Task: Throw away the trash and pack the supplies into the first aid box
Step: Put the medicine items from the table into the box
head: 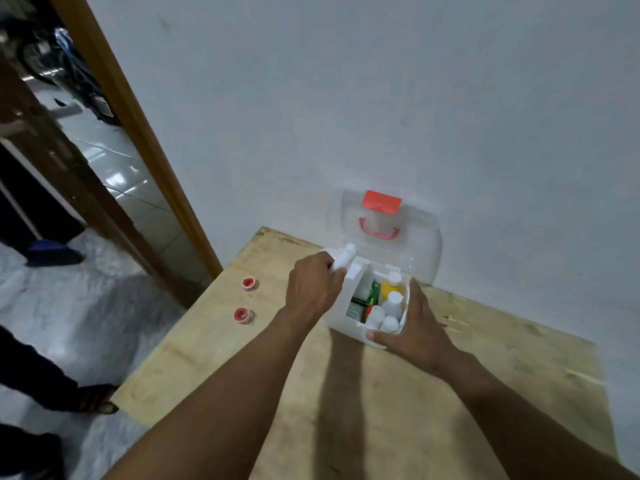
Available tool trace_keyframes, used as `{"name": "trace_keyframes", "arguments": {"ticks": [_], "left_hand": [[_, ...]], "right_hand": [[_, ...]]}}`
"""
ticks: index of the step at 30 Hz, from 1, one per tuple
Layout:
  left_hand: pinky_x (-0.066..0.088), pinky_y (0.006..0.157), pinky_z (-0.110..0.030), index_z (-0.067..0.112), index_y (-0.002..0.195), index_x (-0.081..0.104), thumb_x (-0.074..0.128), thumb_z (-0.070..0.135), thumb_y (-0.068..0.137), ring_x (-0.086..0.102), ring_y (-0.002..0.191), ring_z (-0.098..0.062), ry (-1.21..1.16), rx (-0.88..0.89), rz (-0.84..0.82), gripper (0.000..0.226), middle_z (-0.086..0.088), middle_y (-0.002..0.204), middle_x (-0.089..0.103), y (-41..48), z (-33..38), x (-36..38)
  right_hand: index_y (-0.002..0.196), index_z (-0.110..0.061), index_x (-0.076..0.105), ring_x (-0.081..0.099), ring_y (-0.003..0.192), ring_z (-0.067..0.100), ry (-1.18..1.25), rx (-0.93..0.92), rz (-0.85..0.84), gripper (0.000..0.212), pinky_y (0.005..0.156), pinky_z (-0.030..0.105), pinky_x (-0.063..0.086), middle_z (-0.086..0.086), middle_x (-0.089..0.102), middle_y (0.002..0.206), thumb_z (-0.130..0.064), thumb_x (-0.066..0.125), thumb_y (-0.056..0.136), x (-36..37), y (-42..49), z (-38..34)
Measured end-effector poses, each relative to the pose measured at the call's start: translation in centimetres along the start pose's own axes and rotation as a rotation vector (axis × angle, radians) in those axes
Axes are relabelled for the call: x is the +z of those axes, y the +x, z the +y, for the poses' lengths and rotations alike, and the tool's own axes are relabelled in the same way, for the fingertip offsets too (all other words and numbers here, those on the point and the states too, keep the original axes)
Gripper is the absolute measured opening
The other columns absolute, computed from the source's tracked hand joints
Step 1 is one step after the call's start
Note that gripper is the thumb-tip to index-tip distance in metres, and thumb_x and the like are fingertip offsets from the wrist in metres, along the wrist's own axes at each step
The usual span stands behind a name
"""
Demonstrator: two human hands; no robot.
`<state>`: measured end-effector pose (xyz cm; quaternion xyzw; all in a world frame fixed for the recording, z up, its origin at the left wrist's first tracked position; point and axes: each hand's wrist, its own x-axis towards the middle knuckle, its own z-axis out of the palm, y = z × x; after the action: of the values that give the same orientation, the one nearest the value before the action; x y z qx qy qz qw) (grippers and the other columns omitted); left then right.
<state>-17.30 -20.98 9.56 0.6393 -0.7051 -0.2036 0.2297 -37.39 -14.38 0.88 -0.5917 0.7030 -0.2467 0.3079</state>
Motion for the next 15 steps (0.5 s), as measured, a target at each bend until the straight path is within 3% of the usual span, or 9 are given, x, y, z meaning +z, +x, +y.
{"name": "trace_keyframes", "arguments": {"ticks": [2, 5, 7, 15], "left_hand": [[0.038, 0.065, -0.028, 0.010, 0.096, 0.066, 0.063, 0.033, 0.088, 0.061, 0.085, -0.027, -0.013, -0.034, -0.102, 0.025, -0.004, 0.087, 0.066, 0.5, 0.4, 0.6], [0.049, 0.081, -0.033, 0.021, 0.126, 0.056, 0.068, 0.036, 0.085, 0.062, 0.096, -0.028, -0.089, -0.051, -0.215, 0.046, -0.006, 0.100, 0.068, 1.1, 0.0, 1.1], [0.050, 0.088, -0.037, 0.028, 0.140, 0.045, 0.070, 0.032, 0.085, 0.062, 0.098, -0.028, -0.107, 0.009, -0.276, 0.060, -0.006, 0.094, 0.068, 1.5, -0.3, 1.1], [0.046, 0.091, -0.031, 0.034, 0.143, 0.046, 0.073, 0.029, 0.085, 0.060, 0.103, -0.023, -0.086, 0.043, -0.368, 0.064, -0.003, 0.093, 0.063, 3.0, -1.8, 0.9]], "right_hand": [[0.153, -0.037, 0.002, 0.030, 0.145, 0.014, -0.006, -0.010, -0.001, 0.141, 0.110, 0.048, 0.041, -0.016, 0.023, 0.157, -0.089, 0.072, 0.042, -0.2, 0.0, -0.1], [0.154, -0.036, 0.001, 0.029, 0.145, 0.014, -0.027, -0.013, 0.004, 0.142, 0.110, 0.049, 0.041, -0.015, 0.022, 0.157, -0.090, 0.070, 0.043, -0.2, 0.1, 0.0], [0.154, -0.036, -0.003, 0.026, 0.148, 0.015, -0.046, -0.003, -0.002, 0.144, 0.111, 0.050, 0.040, -0.014, 0.018, 0.160, -0.092, 0.068, 0.042, 0.0, 0.1, 0.2], [0.154, -0.037, -0.009, 0.017, 0.151, 0.015, -0.043, 0.027, -0.008, 0.147, 0.114, 0.050, 0.036, -0.015, 0.009, 0.162, -0.094, 0.066, 0.040, 0.3, 0.3, 0.6]]}}
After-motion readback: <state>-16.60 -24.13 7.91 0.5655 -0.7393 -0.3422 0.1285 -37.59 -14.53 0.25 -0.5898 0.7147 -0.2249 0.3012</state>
